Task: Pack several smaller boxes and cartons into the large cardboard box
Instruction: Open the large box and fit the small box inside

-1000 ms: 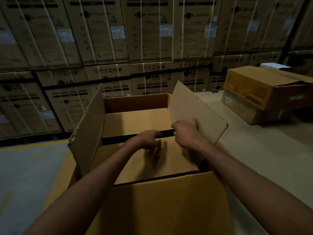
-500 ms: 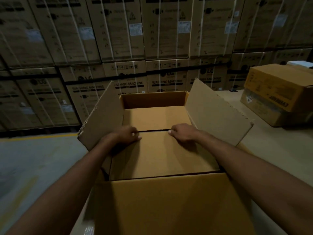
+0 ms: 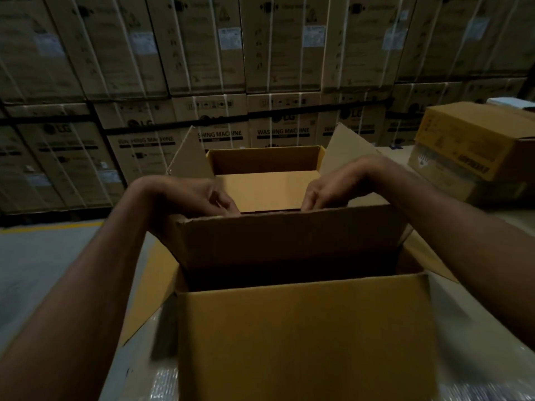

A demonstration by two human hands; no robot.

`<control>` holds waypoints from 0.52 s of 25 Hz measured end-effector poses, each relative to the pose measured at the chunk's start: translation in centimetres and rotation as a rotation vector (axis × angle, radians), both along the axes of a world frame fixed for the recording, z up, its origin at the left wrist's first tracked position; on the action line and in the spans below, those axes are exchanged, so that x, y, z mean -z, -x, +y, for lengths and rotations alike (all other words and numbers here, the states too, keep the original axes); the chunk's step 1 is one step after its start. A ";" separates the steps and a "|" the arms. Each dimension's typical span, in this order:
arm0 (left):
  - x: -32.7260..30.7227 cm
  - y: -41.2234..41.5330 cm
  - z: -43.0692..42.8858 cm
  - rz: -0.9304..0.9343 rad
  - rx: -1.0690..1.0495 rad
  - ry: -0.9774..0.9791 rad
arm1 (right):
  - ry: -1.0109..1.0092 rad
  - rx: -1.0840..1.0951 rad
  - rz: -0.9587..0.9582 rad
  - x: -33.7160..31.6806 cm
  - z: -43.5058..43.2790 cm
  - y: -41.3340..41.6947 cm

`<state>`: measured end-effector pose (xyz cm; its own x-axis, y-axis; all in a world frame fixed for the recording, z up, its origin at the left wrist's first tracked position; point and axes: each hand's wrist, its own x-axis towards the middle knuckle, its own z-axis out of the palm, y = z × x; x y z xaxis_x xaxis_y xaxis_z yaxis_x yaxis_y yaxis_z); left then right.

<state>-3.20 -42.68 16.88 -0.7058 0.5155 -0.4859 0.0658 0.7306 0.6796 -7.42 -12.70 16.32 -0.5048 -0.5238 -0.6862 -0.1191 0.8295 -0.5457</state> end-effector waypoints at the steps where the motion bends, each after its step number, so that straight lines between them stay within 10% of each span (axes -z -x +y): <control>1: 0.5 -0.4 0.3 -0.030 0.075 0.085 | -0.044 -0.071 -0.036 0.5 -0.5 -0.7; 9: 7.5 0.0 2.2 -0.168 0.287 0.465 | -0.227 -0.246 -0.066 4.6 -2.3 -3.7; 13: 6.7 1.4 2.8 0.044 0.259 0.521 | -0.309 -0.232 -0.092 5.6 -2.8 -2.2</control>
